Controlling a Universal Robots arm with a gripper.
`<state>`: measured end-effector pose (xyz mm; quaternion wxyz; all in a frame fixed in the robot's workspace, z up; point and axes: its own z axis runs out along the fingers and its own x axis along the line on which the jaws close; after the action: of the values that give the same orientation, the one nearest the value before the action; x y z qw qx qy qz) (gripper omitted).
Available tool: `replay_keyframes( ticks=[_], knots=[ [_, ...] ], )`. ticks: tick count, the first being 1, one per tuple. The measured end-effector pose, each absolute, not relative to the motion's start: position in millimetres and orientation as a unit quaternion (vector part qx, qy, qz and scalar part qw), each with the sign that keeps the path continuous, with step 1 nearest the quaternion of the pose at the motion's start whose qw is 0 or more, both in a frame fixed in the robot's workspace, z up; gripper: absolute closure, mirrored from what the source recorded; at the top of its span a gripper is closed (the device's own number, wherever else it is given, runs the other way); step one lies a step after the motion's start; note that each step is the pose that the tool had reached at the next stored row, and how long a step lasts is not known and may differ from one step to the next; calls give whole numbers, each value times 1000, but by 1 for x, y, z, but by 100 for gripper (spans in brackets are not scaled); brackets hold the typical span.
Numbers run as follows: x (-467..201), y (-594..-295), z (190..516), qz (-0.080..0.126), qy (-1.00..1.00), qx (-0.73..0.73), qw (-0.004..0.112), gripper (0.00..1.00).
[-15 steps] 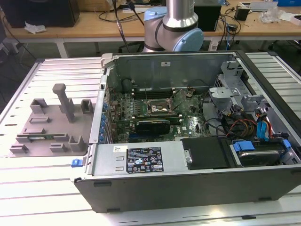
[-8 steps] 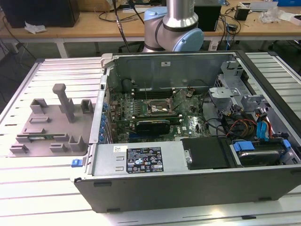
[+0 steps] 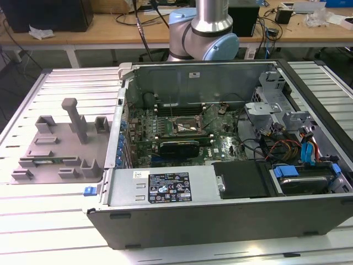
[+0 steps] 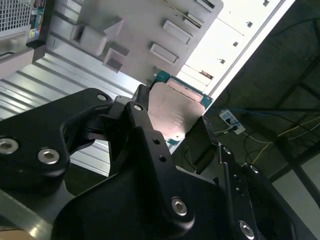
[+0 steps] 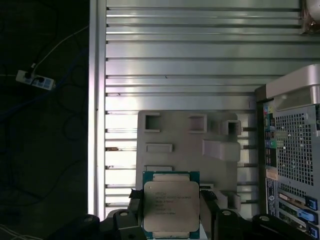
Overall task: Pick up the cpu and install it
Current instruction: 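Pick up the cpu and move it towards the insertion slot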
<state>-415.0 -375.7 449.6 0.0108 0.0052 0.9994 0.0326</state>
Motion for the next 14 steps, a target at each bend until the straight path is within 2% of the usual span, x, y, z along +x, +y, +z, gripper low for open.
replay_keyframes(
  ticks=[14],
  knots=[
    [-393,-376,450,32,999,5,11,46]
  ],
)
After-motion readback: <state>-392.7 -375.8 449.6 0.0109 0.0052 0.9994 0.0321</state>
